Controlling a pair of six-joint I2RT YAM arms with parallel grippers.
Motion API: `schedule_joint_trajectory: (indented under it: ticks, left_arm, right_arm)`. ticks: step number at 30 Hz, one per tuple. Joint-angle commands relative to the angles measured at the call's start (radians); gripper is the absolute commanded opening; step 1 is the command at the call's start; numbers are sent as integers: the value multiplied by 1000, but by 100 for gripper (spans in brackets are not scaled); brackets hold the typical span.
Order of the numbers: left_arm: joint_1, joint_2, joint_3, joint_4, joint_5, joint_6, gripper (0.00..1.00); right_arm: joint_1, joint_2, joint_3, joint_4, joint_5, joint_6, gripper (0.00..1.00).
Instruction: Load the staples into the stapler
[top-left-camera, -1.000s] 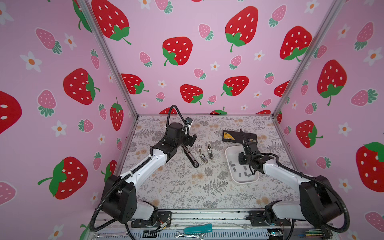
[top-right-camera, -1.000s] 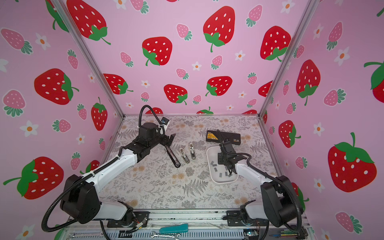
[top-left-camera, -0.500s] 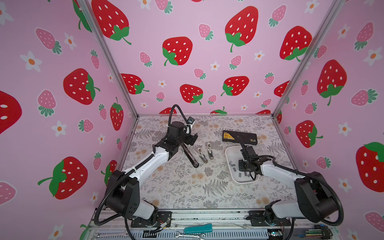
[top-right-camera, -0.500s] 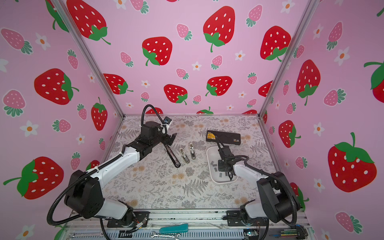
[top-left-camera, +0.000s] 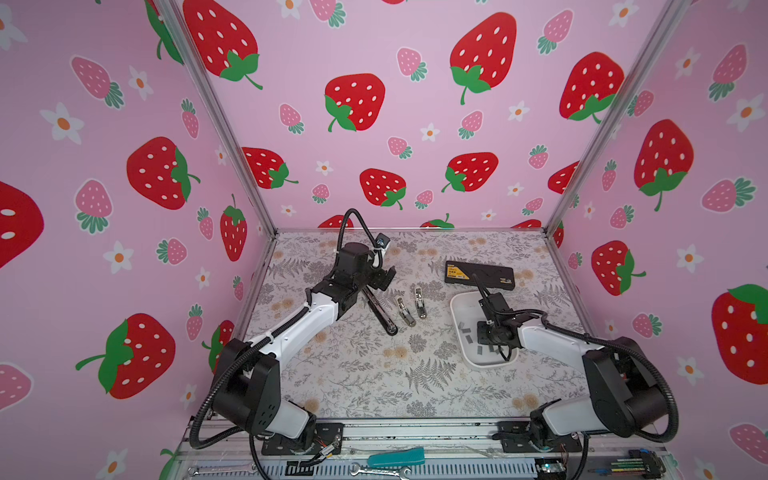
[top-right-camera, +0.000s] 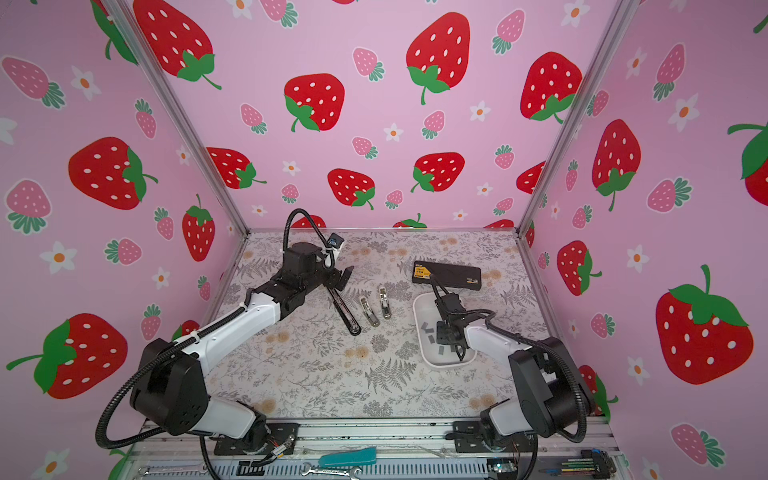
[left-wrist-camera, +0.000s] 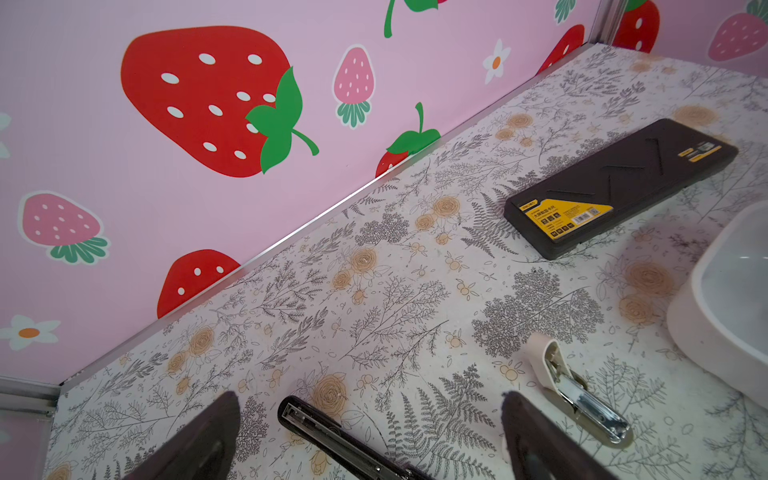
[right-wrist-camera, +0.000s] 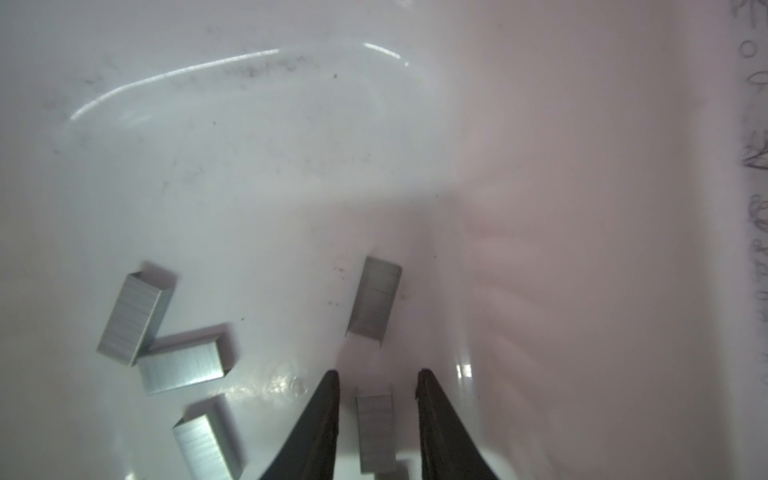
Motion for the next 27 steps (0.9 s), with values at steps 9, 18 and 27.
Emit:
schedule_joint_trajectory:
  ticks: [9, 18, 27]
  left_arm:
    - [0, -21, 29, 15, -2, 19, 99]
    - [0, -27, 27, 12, 1, 16, 99]
    - [0, -56, 15, -6, 24, 2, 99]
  right_arm:
    - [-5, -1, -31, -78, -41, 39, 28]
    - [-5, 7, -33, -75, -33, 44, 16]
    - [-2, -72, 0, -74, 25, 28, 11]
